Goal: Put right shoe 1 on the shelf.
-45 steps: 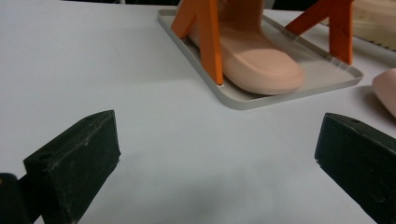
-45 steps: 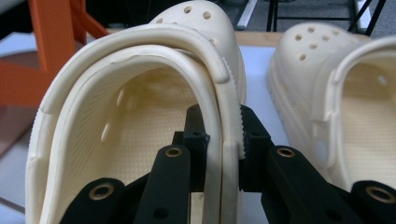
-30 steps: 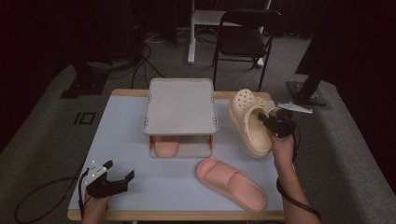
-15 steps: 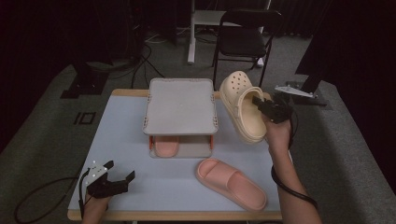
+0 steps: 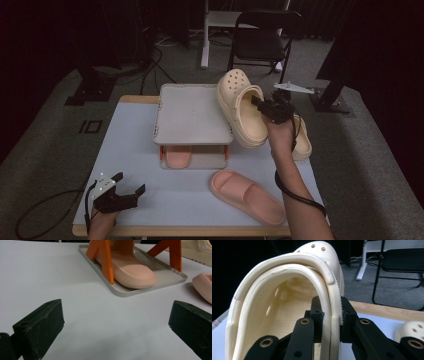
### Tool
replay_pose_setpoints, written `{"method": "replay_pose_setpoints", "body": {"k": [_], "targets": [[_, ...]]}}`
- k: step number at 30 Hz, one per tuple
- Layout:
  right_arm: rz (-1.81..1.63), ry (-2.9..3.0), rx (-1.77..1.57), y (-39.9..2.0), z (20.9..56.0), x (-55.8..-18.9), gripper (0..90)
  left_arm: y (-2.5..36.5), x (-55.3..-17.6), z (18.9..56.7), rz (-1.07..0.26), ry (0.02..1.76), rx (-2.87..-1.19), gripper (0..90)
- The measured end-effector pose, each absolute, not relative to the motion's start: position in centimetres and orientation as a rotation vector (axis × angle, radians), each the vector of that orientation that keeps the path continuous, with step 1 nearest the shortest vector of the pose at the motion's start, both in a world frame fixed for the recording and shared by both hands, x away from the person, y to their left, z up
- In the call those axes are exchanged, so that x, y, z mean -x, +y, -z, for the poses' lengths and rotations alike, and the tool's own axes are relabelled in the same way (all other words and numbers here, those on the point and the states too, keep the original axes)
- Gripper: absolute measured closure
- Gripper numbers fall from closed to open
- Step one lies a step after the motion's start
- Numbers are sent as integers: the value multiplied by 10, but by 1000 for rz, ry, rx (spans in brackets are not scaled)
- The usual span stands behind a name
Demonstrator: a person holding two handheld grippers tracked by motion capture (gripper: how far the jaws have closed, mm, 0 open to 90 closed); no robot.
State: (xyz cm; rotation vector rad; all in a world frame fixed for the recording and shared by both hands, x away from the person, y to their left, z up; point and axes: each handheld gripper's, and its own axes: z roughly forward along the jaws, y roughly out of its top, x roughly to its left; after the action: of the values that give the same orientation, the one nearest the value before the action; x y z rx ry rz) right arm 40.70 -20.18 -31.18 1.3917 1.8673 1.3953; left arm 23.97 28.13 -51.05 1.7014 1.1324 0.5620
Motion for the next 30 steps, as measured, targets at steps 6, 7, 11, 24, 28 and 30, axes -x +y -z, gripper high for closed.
{"method": "replay_pose_setpoints", "body": {"k": [6,7,11,24,28,30], "targets": [[-1415,1897,-1367,-180,309,-411,772,281,-239,510,-555,1129,-1704,1],[-1415,1900,-1358,-176,309,-411,772,282,-239,510,-553,1127,-1703,1],[-1432,1910,-1349,-165,308,-415,772,281,-239,511,-550,1122,-1715,1],[-1447,1957,-1322,-123,310,-427,772,282,-236,511,-547,1111,-1713,1],[-1458,1962,-1324,-113,311,-431,772,282,-235,510,-550,1105,-1714,1],[-1460,1959,-1330,-108,310,-433,771,281,-234,510,-551,1104,-1719,1]]}}
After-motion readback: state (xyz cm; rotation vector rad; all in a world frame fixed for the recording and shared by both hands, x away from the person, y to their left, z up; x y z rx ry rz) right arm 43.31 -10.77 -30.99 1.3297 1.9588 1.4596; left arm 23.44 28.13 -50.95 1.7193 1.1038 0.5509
